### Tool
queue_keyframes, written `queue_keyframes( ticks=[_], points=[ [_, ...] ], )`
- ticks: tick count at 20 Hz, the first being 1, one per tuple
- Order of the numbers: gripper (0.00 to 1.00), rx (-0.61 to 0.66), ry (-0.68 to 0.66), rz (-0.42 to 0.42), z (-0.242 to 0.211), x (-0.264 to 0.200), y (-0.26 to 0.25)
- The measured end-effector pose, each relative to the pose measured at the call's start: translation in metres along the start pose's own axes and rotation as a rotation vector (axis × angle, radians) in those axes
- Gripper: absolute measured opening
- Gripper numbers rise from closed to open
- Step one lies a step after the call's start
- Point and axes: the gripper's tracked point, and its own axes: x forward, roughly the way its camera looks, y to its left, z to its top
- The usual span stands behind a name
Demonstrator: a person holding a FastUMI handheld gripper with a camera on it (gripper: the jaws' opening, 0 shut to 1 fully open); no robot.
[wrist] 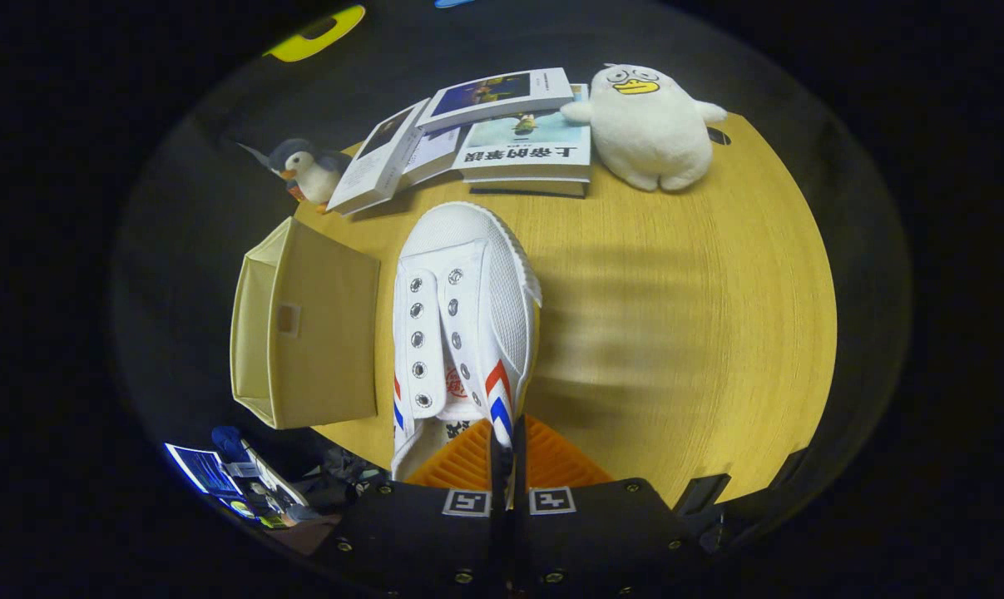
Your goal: Open the storage box then place both shoes into the box .Put the left shoe in first, then the right shoe, with the right side of both shoes facing outward in a uniform manner.
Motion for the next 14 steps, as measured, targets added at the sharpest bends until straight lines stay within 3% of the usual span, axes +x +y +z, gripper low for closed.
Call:
queue_keyframes(
  ticks=[6, 14],
  points=[
    [0.03, -0.096, -0.002, 0.022, 0.021, -0.005, 0.049],
    [0.02, -0.207, 0.014, 0.118, 0.043, -0.008, 0.134]
  ],
)
